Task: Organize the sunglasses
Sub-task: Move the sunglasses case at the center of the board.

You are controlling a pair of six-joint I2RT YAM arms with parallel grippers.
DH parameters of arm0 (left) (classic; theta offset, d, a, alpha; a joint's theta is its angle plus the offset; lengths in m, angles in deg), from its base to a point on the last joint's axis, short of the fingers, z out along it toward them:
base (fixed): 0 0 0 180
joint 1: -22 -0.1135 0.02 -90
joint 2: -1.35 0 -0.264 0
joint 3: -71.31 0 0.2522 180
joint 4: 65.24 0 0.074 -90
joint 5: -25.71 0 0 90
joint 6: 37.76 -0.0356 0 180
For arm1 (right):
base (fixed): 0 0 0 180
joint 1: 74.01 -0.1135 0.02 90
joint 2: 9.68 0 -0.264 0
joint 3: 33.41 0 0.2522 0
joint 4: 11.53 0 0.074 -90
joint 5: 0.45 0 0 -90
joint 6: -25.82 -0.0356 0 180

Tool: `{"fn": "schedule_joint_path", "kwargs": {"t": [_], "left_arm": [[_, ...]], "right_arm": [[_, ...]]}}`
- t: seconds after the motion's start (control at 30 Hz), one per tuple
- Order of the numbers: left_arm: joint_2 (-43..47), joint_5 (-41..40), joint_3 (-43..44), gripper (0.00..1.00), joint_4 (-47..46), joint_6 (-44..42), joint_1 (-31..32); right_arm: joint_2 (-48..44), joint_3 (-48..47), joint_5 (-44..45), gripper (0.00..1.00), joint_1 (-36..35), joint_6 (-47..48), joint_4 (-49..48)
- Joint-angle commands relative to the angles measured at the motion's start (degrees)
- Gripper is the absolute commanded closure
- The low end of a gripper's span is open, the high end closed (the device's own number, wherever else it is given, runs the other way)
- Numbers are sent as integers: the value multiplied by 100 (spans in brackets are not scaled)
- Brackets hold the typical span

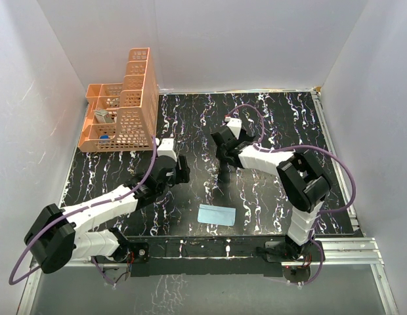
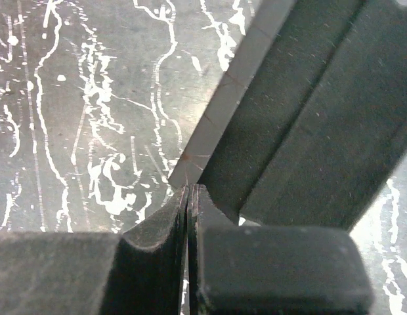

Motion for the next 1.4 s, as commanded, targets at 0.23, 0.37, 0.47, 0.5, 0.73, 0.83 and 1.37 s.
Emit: {"fn": "schedule_joint_path", "kwargs": {"t": [0.23, 0.37, 0.47, 0.5, 0.73, 0.83, 1.37], "left_arm": [[414, -305, -156, 39, 268, 216, -124], [458, -309, -132, 39, 315, 206, -133], [458, -309, -153, 39, 324, 207, -133], [459, -309, -162, 39, 314, 214, -133], [453, -295, -143, 39, 294, 247, -142], [475, -343, -148, 39, 321, 256, -142], [-634, -247, 274, 39, -289, 210, -165]], "right_arm": [[730, -886, 24, 100, -884, -375, 13], [961, -1125, 79, 100, -971, -438, 164], [897, -1011, 127, 100, -972, -455, 122], [849, -957, 129, 100, -972, -454, 75], [840, -1102, 113, 100, -972, -395, 215], [498, -851, 129, 100, -971, -399, 165], [-901, -18, 260, 100, -556, -104, 48]]}}
